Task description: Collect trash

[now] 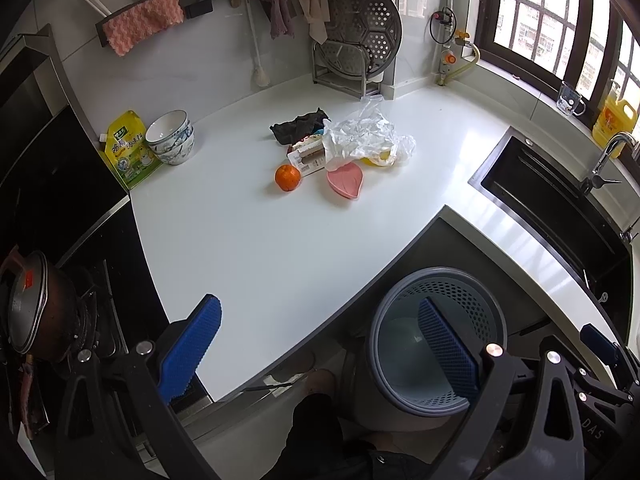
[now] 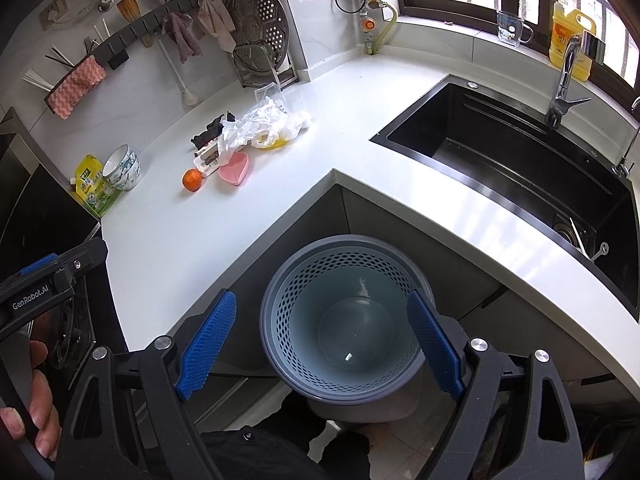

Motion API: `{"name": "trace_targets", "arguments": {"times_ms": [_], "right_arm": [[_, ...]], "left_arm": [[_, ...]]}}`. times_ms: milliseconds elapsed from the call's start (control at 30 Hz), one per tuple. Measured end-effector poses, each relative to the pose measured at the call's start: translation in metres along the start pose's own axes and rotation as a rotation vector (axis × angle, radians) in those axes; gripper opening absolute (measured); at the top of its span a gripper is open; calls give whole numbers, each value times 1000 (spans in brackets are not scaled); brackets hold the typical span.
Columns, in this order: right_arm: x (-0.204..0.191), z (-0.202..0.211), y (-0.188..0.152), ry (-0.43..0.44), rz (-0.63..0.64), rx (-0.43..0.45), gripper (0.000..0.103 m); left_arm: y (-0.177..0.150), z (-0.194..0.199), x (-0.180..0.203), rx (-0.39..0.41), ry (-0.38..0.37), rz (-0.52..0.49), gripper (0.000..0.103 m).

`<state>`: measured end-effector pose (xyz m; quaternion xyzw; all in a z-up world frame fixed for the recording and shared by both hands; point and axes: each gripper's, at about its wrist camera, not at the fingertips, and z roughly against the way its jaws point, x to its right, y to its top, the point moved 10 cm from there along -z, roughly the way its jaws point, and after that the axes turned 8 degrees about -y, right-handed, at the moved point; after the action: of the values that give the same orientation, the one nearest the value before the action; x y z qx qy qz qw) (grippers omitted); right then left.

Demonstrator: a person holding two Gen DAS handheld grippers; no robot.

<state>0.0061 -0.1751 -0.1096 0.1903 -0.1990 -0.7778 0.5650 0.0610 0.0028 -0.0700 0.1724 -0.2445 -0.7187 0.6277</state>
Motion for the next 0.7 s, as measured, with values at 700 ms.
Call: {"name": "trace_targets", "arguments": {"times_ms": [700], "right_arm": [[0,0,2,7,2,8,83]], "left_arm": [[1,1,-1,4,1,-1,97]]}}
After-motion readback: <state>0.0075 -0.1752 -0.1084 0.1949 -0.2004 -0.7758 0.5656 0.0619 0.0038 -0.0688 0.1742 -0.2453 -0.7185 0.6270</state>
